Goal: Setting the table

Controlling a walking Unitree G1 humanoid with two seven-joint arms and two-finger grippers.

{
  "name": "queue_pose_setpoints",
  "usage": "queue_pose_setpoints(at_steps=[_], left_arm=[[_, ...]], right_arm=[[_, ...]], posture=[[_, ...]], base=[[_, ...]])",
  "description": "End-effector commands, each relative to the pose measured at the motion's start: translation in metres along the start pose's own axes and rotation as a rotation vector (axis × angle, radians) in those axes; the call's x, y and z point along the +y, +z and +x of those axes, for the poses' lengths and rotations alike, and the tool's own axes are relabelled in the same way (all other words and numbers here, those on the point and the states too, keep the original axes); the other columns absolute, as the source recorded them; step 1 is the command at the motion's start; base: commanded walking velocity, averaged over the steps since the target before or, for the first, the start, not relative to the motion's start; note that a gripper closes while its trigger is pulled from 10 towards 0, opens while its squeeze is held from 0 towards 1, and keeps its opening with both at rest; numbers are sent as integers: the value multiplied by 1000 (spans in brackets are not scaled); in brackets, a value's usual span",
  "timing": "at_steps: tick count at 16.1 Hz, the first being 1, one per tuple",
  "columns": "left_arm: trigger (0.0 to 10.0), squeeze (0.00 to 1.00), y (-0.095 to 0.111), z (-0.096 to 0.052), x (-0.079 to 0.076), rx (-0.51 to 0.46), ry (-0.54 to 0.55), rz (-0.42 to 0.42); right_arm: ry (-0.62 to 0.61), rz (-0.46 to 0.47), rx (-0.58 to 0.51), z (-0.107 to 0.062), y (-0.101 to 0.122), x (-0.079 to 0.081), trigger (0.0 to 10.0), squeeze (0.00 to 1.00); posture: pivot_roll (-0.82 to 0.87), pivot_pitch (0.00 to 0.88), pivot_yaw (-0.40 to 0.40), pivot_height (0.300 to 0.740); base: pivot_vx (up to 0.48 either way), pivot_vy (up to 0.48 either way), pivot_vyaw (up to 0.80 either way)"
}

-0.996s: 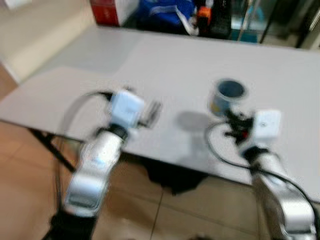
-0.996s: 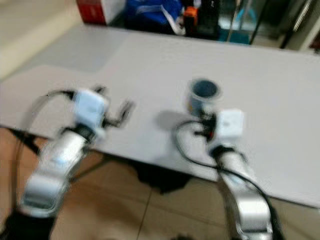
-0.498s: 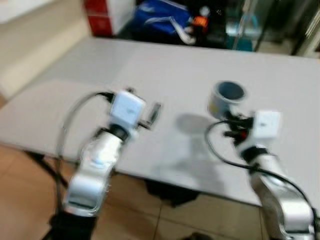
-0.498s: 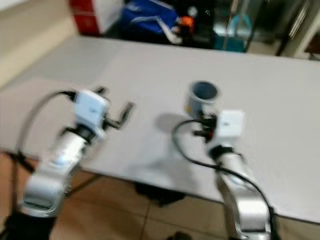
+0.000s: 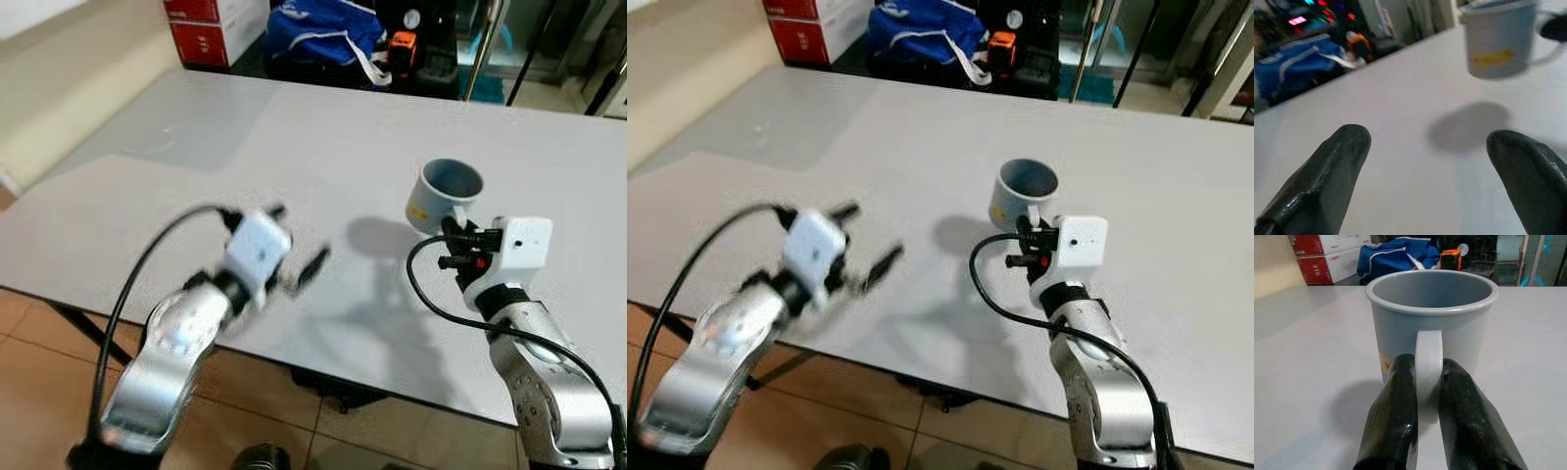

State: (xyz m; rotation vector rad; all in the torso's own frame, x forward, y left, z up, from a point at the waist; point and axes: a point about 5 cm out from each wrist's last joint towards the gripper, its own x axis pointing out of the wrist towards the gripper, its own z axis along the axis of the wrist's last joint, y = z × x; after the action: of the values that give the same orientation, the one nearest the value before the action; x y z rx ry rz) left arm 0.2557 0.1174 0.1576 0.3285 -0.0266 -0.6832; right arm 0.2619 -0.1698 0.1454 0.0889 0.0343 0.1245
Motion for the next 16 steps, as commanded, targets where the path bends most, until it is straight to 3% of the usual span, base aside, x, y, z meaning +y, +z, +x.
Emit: queue_pose_setpoints(at_steps=[1, 4, 7, 10, 16], left_arm=[[10000, 0, -1, -6, 2, 13, -30, 0], [10000, 0, -8, -14, 7, 50, -56, 15], [10000, 0, -8, -20, 7, 57, -86, 16], [10000, 0, -4, -23, -3, 29, -160, -8], [10000, 0, -3, -25, -6, 32, -212, -13]], right_arm=[[45, 9, -14, 4, 0, 2, 10000, 0], [60, -35, 33, 10, -14, -5, 10000, 0], [0, -84, 48, 17, -19, -17, 10000, 0], [-2, -114, 82, 17, -33, -30, 10000, 0], [-18, -93, 95, 19, -42, -47, 10000, 0]], posture=[[22, 48, 23, 740], [28, 53, 17, 740], [35, 64, 8, 740], [34, 70, 8, 740], [28, 74, 15, 740]], base=[[0, 0, 0], [0, 0, 0], [0, 0, 0], [0, 0, 0], [0, 0, 0]])
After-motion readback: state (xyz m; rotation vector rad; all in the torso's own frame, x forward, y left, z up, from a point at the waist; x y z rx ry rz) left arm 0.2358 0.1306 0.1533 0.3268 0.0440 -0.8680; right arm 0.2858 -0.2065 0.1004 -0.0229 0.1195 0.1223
